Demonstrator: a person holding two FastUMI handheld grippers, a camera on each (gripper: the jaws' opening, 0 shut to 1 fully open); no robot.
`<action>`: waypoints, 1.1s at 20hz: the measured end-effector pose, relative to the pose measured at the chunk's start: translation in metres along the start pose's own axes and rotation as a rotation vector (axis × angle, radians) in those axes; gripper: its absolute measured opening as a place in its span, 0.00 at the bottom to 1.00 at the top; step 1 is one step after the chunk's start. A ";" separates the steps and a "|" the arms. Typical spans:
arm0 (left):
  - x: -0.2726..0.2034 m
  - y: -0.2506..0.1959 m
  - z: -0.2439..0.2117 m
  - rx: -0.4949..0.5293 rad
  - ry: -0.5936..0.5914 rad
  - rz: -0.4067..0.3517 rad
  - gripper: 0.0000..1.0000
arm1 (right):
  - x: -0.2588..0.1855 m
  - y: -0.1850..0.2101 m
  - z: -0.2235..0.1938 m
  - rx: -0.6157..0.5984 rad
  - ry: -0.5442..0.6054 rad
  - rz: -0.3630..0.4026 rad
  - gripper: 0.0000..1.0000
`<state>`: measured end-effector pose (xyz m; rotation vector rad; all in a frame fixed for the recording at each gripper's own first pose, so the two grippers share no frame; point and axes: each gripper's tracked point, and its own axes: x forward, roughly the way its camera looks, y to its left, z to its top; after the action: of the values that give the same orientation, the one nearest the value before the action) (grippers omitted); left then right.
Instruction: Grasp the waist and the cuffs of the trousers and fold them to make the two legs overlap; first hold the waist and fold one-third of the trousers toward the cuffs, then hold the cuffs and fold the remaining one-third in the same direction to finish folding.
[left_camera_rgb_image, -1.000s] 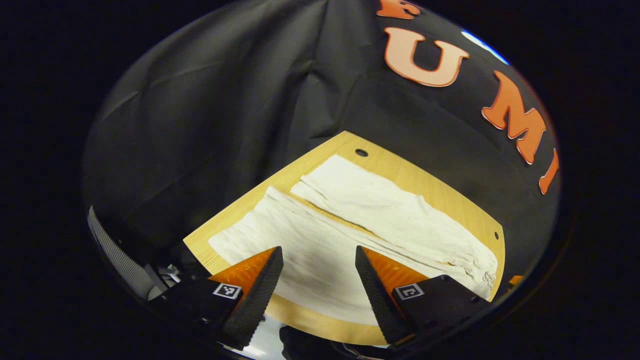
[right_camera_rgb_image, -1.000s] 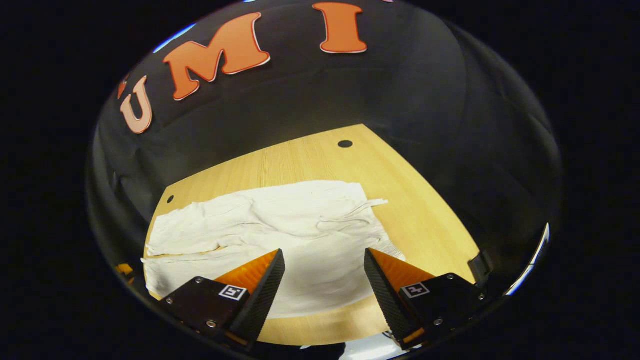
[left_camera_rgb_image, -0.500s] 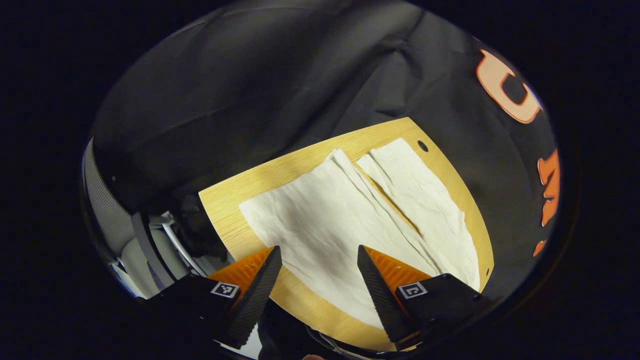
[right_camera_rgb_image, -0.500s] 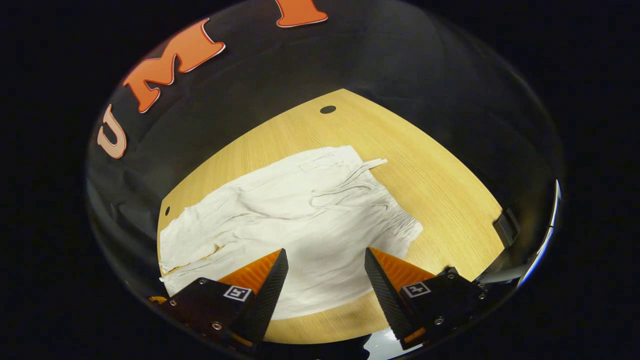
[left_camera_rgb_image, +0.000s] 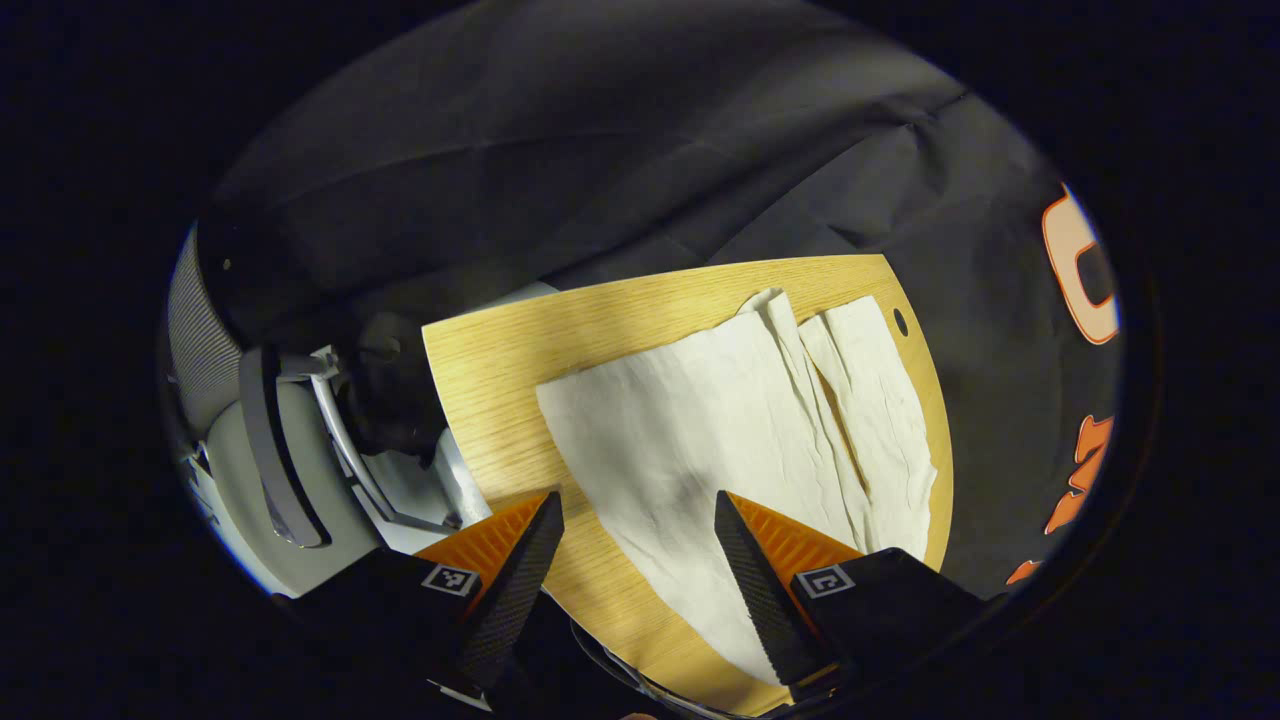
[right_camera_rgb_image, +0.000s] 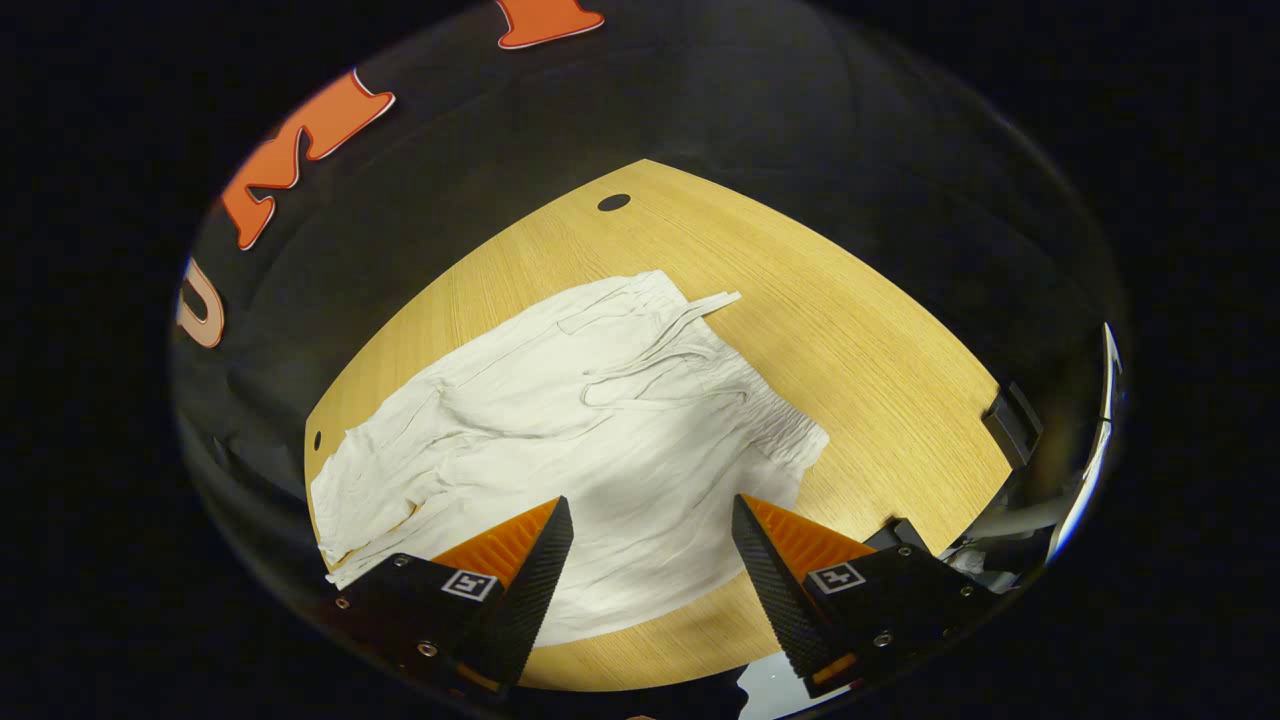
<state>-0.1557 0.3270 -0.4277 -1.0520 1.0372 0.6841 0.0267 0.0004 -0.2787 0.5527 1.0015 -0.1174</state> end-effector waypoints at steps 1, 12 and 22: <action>0.005 -0.005 0.005 -0.001 -0.014 -0.015 0.96 | 0.000 0.001 0.000 0.016 0.003 0.005 0.96; 0.033 -0.029 0.029 0.010 -0.023 -0.158 0.05 | -0.004 -0.009 -0.024 0.132 -0.005 -0.017 0.97; 0.001 -0.049 0.028 0.048 -0.062 -0.222 0.04 | 0.007 -0.058 -0.020 0.265 0.005 -0.058 0.97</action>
<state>-0.1034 0.3348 -0.4076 -1.0789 0.8646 0.5064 -0.0045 -0.0386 -0.3157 0.7657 1.0139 -0.3039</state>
